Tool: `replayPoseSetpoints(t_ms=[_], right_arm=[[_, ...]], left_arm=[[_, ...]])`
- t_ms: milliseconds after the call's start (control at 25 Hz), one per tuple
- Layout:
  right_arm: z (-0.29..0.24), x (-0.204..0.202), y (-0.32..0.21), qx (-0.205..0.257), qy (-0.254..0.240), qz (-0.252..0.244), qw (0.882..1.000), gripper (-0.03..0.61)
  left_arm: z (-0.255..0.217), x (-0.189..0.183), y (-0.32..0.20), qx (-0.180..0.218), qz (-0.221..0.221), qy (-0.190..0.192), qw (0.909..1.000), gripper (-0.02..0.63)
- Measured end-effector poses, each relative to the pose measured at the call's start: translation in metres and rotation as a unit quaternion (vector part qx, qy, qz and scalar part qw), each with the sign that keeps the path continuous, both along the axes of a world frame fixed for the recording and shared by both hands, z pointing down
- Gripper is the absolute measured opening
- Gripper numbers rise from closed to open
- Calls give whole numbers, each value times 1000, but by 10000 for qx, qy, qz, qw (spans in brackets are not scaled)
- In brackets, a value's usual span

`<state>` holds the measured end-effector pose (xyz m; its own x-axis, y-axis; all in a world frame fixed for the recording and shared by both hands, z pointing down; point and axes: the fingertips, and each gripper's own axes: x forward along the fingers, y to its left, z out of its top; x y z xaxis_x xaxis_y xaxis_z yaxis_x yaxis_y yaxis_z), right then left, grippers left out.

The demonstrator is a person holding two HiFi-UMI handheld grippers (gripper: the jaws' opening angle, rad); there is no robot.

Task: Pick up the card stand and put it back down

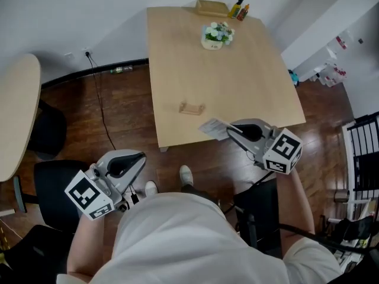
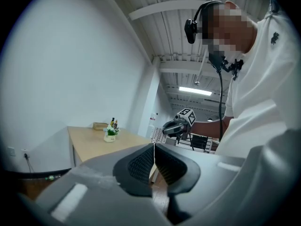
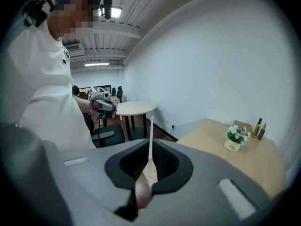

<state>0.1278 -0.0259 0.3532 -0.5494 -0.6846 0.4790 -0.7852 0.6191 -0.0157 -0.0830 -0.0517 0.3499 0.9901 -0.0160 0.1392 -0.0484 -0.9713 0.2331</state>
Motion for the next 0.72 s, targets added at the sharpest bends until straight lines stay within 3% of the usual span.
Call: replayPoseSetpoints(t_ms=[280,720], right_arm=[[14,18,-46,-76,25,-498,9987,20],[60,45,-111,-292,3,-1080,9937,20]], left_arm=[[0,8,-6,-26,-561,-18,9984,-1],[2,21,-15,-30,-1392,-351,9896,-3]])
